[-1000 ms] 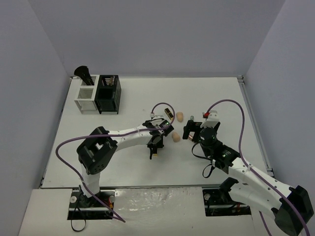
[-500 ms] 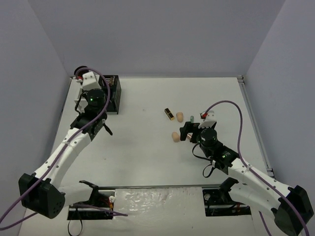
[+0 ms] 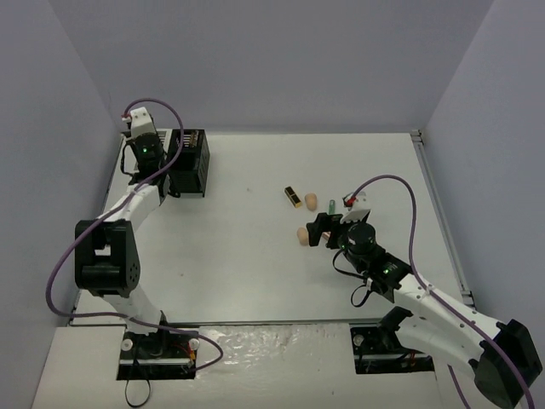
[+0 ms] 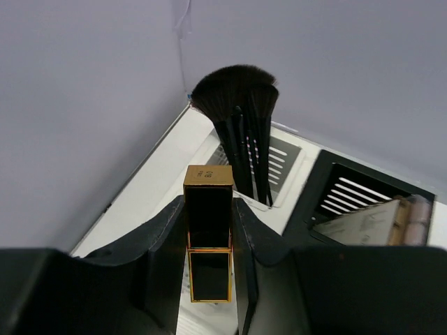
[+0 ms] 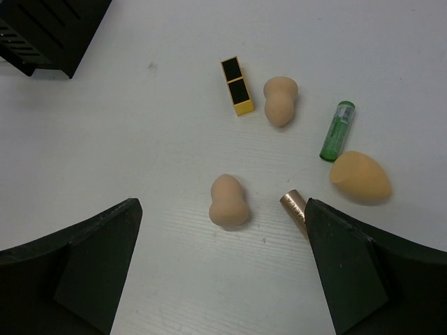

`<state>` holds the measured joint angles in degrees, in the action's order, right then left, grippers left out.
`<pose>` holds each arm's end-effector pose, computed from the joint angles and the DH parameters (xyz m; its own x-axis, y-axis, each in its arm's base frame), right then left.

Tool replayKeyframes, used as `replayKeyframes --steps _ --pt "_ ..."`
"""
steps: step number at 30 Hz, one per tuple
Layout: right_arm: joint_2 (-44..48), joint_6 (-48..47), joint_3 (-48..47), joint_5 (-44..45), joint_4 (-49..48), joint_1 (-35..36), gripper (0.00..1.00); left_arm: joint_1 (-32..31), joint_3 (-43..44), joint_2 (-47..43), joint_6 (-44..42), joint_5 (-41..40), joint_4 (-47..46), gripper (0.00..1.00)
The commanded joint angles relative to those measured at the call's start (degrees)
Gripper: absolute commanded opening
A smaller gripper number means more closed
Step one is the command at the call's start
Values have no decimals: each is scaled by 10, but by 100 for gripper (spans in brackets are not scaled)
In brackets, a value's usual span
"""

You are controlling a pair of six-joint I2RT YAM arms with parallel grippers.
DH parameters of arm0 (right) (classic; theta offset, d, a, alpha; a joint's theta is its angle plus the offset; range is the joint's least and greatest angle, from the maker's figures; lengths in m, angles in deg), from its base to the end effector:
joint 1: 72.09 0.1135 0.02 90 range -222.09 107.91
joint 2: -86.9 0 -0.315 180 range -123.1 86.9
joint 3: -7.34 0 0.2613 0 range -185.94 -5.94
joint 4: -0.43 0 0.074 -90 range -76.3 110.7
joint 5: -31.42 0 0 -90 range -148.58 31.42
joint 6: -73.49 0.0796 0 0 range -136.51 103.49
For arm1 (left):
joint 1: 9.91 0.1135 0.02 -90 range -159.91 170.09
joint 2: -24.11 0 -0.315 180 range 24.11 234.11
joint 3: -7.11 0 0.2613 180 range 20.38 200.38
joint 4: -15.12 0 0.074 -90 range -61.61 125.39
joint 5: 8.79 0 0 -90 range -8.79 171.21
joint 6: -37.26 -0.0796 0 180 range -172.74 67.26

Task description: Organize the makeup

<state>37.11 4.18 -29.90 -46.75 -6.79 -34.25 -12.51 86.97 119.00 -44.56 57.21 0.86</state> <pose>0.1861 0.1239 0.2832 -0.2238 0.2640 -0.9382 -0.3850 0.8604 0.3340 0.4469 0.0121 0.3576 0.0386 -0.1319 -0.9905 -0.3630 0.9217 -0.1369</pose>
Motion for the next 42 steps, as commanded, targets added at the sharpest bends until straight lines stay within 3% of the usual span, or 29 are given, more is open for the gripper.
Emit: replayKeyframes --steps 1,9,11,15,26,30,33,35,42 --pt "-13 -11 -5 -6 -57 -3 100 19 49 13 -45 29 -138 0" --pt "-34 -13 -6 -17 -66 -4 100 41 24 65 -24 29 -181 1" --pt "-35 -14 -6 -14 -64 -4 100 41 13 69 -16 31 -187 10" --pt "-34 -15 -7 -9 -62 -4 100 41 -4 65 -7 21 -189 16" --pt "-38 -18 -39 3 -11 -3 100 41 -16 37 -8 52 -173 59" --pt "-55 -22 -68 2 18 -4 100 41 -13 5 -10 53 -141 65" --pt "-77 -26 -96 9 51 -7 100 41 -6 -46 32 41 -65 71" --pt "-98 -26 -130 11 67 -14 99 38 8 -79 79 52 0 80" --pt "-245 -73 -241 -90 97 -78 93 -4 85 -196 162 143 330 94"
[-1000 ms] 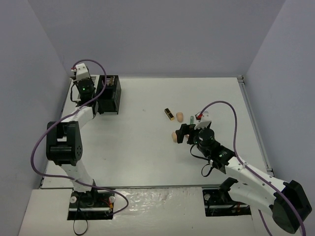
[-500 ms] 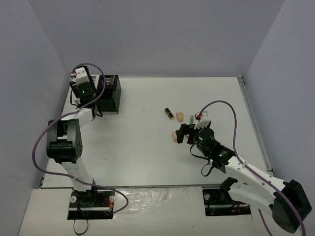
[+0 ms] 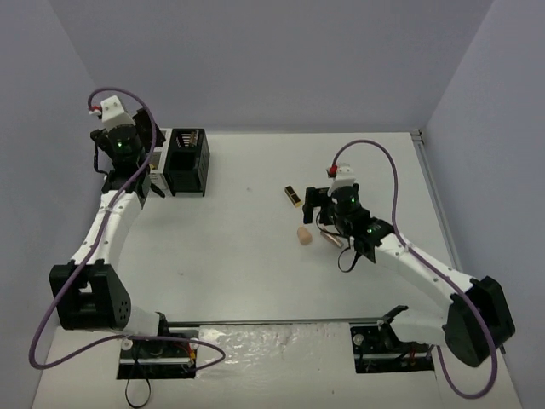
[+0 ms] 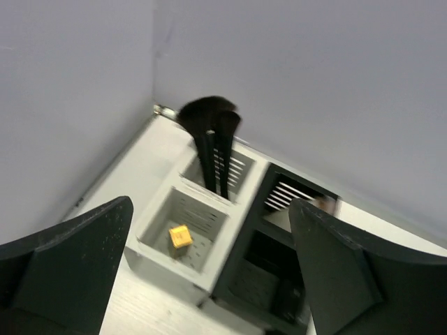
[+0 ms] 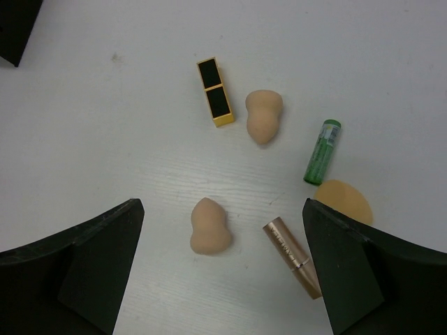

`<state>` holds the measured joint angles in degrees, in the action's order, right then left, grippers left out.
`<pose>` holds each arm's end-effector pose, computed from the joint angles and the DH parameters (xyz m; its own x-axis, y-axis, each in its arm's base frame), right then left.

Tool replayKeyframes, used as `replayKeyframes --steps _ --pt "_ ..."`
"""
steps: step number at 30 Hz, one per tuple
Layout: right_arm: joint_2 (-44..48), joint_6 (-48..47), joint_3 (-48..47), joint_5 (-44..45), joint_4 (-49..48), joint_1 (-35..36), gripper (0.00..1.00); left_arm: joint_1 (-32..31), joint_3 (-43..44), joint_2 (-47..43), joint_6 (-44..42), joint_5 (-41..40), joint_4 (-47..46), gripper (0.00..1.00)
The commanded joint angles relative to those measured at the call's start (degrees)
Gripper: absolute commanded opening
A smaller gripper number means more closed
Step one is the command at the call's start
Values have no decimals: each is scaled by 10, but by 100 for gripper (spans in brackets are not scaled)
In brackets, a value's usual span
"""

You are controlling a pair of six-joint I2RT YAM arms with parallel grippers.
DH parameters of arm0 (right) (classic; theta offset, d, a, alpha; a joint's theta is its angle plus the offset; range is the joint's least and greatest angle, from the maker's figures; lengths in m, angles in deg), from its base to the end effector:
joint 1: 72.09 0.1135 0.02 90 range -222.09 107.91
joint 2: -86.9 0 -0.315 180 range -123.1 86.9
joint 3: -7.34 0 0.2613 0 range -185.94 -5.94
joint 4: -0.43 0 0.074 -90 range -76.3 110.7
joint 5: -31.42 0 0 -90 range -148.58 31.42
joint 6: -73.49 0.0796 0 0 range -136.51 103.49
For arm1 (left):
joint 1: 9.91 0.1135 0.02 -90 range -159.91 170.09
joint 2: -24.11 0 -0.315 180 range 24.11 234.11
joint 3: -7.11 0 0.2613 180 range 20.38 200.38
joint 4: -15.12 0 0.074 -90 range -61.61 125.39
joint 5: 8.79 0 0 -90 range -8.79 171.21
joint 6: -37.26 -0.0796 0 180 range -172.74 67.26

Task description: Organize the makeup

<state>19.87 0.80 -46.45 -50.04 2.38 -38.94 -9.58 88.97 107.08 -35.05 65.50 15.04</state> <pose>0.2566 0.1535 0.3037 -0.3346 0.1329 -0.9329 -0.3365 0.9079 0.2500 0.3932 0.0238 0.4184 0.0668 -0.2921 -0.9540 -0.2687 0.9156 -0.2992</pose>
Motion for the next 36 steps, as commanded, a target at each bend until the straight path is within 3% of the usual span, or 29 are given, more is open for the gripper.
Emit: replayKeyframes --steps 1,8,16,20,28,32,36 --pt "-100 -50 -98 -64 9 -33 91 -43 70 -95 72 83 230 95" --pt "-264 -127 -232 -111 37 -40 78 -66 27 -212 84 216 392 97" --pt "-390 -161 -318 -130 41 -40 65 -65 -162 -358 101 268 364 97" --pt "-439 -165 -347 -125 40 -41 59 -65 -216 -365 108 275 354 97" --pt "-497 -167 -379 -119 40 -41 50 -63 -206 -349 105 284 368 97" --pt "-512 -167 -384 -103 38 -38 36 -64 -207 -344 121 302 358 97" --pt "-498 -181 -374 -73 30 -24 9 -65 -207 -343 150 327 345 97"
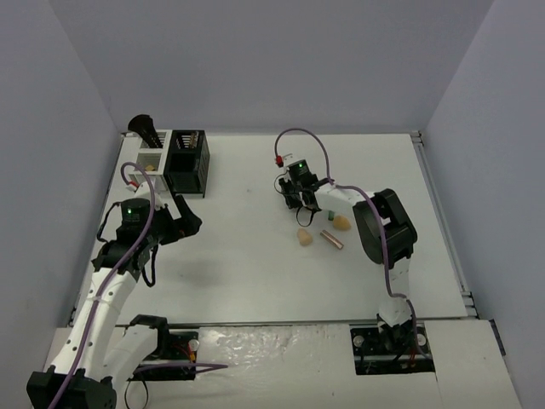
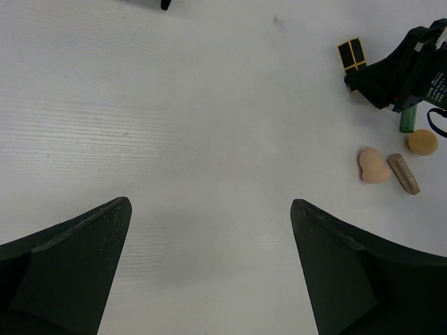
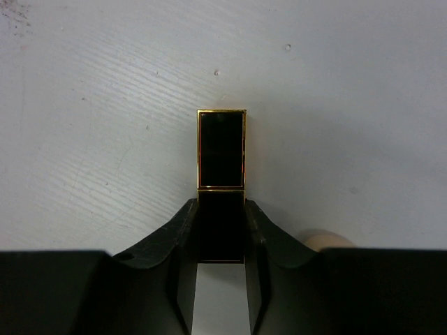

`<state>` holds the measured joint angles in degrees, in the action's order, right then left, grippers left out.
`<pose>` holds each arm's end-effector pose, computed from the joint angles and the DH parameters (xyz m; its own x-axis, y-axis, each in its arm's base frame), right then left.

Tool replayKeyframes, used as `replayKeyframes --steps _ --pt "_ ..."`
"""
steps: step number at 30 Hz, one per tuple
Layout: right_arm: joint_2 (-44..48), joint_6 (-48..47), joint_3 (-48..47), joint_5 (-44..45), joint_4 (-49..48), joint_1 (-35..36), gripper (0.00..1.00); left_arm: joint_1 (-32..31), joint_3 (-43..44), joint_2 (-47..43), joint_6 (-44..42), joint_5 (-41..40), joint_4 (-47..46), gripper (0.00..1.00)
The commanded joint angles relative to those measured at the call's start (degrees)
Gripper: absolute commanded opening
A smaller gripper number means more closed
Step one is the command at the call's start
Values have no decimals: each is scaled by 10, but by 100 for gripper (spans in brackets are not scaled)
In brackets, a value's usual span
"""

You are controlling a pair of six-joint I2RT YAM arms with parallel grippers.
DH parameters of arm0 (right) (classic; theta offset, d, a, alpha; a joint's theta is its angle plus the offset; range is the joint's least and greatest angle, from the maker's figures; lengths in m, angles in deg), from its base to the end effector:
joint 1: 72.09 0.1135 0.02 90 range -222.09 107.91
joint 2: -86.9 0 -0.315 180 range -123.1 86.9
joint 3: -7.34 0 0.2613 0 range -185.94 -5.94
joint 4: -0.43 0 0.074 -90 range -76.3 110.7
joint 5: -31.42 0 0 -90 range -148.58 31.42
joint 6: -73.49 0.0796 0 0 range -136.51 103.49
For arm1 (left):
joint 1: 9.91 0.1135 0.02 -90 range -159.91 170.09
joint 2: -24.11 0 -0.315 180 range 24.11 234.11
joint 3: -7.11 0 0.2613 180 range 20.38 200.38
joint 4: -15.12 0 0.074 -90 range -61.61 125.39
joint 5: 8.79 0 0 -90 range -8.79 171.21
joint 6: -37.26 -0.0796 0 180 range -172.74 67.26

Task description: Organize the makeup

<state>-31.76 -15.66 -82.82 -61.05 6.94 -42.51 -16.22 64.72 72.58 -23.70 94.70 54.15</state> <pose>0.4562 0.2629 0.1771 -0.5067 -0.2705 -0.8186 -0.5164 0.8555 0.0369 0.1971 -0.0405 0.3154 -0.5825 -0.4105 -0.7016 0.0288 0.8522 -0.5225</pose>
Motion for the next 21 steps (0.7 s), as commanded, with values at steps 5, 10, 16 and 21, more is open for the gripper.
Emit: replayKeyframes --steps 5,10,16,21 --pt "106 -10 73 2 -85 56 0 -11 39 5 87 58 -80 97" --pt "223 17 180 -20 -236 143 0 -51 55 21 128 63 -118 97" --pt "308 45 254 -45 -370 227 0 -97 78 45 147 38 -142 97" --pt "339 55 277 -61 -430 262 0 -114 77 42 163 34 -160 97"
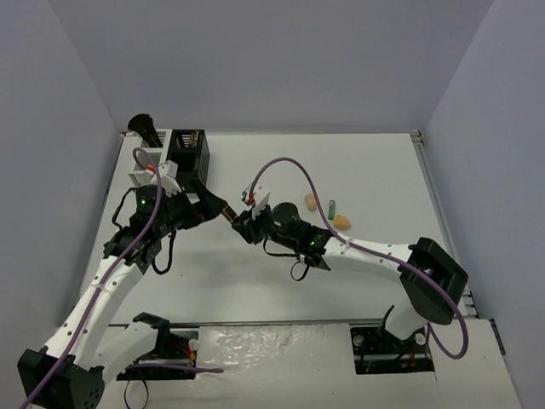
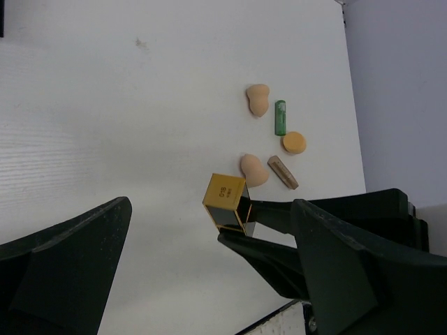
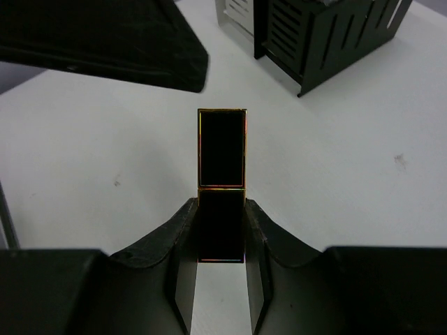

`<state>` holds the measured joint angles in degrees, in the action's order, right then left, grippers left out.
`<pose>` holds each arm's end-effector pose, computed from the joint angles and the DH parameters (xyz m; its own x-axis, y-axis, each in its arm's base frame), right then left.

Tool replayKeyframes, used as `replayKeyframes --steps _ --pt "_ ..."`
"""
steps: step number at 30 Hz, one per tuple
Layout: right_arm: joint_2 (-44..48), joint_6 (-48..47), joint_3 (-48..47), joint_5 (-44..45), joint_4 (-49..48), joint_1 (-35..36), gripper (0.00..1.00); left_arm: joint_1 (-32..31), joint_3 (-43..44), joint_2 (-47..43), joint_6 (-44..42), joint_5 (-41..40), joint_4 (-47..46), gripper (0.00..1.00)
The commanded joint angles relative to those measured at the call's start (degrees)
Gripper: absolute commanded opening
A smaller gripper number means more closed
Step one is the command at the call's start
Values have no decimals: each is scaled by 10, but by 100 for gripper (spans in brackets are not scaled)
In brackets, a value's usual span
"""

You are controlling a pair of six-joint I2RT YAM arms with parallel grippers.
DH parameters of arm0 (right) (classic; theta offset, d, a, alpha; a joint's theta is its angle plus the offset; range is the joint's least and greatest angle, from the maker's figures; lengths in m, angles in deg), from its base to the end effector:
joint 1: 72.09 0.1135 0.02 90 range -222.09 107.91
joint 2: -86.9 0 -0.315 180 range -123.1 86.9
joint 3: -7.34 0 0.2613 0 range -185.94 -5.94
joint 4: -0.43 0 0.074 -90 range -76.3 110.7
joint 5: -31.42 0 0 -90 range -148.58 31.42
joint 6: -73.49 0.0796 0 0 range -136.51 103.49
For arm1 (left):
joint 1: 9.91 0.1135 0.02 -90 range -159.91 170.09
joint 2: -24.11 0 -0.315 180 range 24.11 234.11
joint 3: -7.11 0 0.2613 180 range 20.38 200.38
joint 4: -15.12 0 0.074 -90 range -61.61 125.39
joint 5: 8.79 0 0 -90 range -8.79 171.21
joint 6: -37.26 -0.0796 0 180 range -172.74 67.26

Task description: Organize the makeup

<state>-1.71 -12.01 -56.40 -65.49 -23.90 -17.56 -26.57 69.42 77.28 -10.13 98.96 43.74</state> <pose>0.2257 0.3333 0.3171 -0.0744 0.0299 -0.9968 -0.8752 0.4772 0.0796 0.2138 -0.0893 0.3572 -0.6064 -0.4916 -0.6250 0.1873 0.6756 -0.7131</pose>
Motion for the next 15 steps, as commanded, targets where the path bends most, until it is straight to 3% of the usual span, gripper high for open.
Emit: replayKeyframes --steps 1,9,15 --pt "43 20 17 -19 -133 19 0 -14 29 -7 32 -11 -58 97" --pt "49 40 25 -38 -172 25 0 -41 21 -17 29 -13 -62 84" --pt "58 56 34 -45 -192 25 0 -61 15 -14 18 -14 -62 69"
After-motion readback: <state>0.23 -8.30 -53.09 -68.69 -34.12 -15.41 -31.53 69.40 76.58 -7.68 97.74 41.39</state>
